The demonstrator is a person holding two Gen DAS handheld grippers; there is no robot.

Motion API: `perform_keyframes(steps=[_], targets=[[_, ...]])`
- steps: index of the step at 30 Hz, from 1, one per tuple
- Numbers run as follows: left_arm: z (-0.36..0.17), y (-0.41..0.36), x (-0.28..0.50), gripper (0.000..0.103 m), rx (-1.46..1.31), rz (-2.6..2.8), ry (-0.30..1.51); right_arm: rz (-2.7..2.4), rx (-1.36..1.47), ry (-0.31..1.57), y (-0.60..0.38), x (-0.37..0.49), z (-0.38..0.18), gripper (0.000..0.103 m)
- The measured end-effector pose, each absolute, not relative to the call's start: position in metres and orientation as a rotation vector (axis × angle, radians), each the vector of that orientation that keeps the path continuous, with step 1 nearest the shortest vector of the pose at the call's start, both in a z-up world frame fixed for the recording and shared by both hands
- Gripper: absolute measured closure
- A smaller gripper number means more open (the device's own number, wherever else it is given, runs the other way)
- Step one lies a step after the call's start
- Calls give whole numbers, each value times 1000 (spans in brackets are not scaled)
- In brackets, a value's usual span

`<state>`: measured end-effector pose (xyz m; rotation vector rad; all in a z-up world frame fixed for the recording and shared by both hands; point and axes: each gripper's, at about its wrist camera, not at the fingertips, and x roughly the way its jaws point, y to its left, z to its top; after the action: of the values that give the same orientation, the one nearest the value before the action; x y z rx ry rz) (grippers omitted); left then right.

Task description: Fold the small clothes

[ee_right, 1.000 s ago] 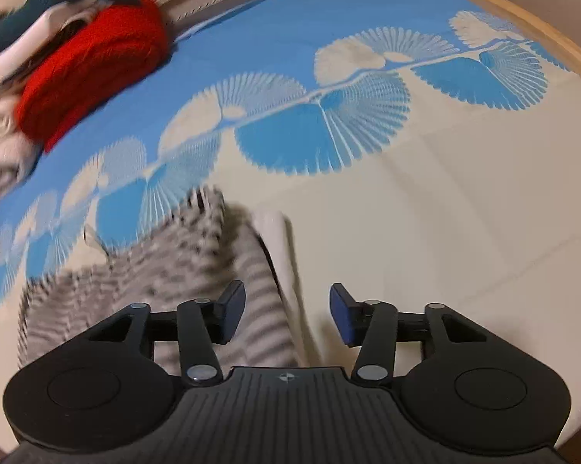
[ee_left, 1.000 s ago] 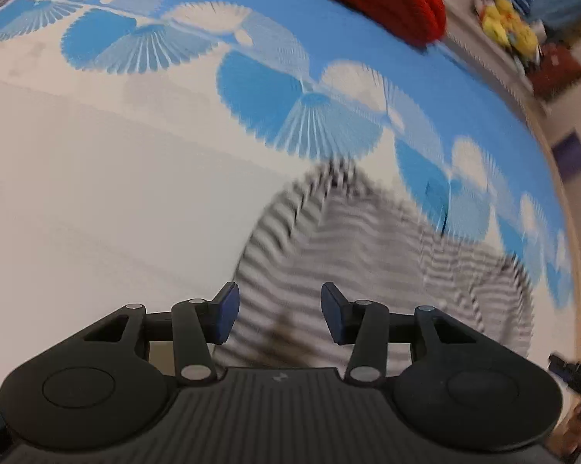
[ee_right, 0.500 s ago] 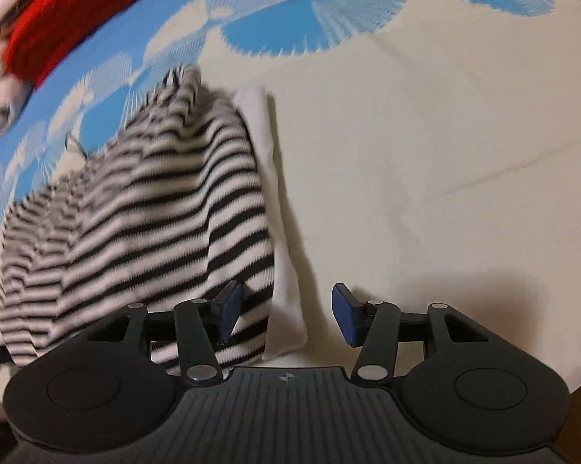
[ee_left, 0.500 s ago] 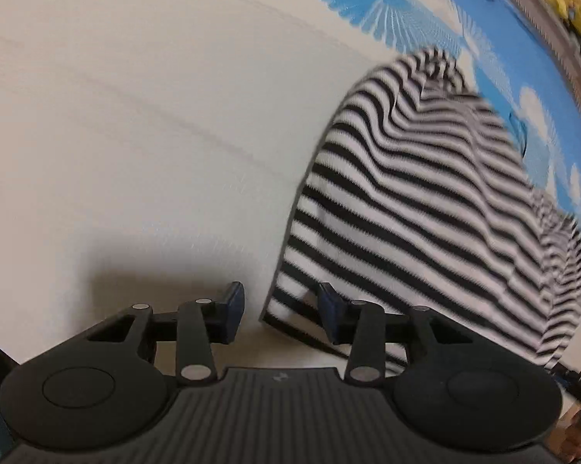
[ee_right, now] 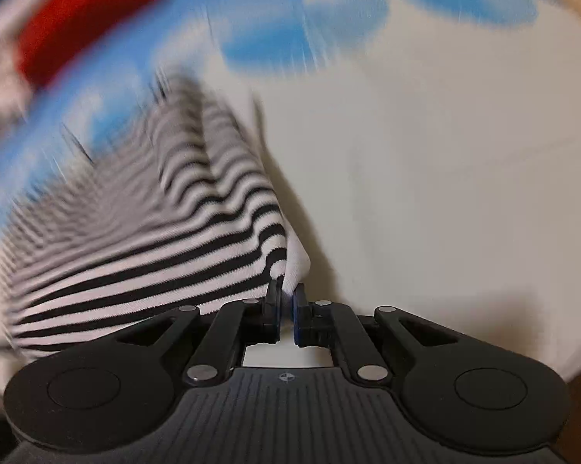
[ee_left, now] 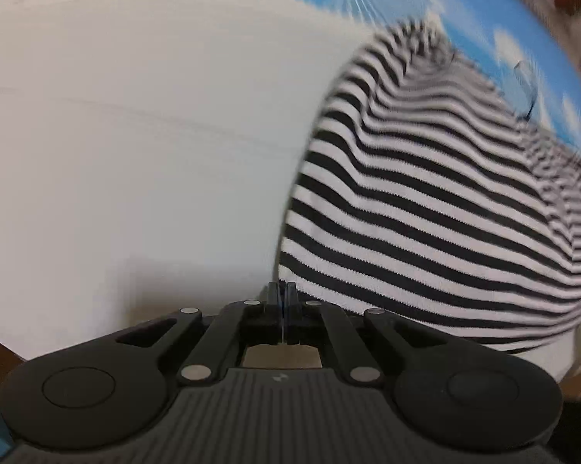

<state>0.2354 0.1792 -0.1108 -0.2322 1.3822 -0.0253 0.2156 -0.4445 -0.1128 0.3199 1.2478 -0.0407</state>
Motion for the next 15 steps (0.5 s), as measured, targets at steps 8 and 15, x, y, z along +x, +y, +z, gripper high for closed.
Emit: perform_keyframes(steps=[8,15], targets=[[-59,169,244,75,-290,13,1113,-160,179,977,-424,211,-70,79],[-46,94,262,75,-256,-167,1021,2,201,846,-389,225,-52,75]])
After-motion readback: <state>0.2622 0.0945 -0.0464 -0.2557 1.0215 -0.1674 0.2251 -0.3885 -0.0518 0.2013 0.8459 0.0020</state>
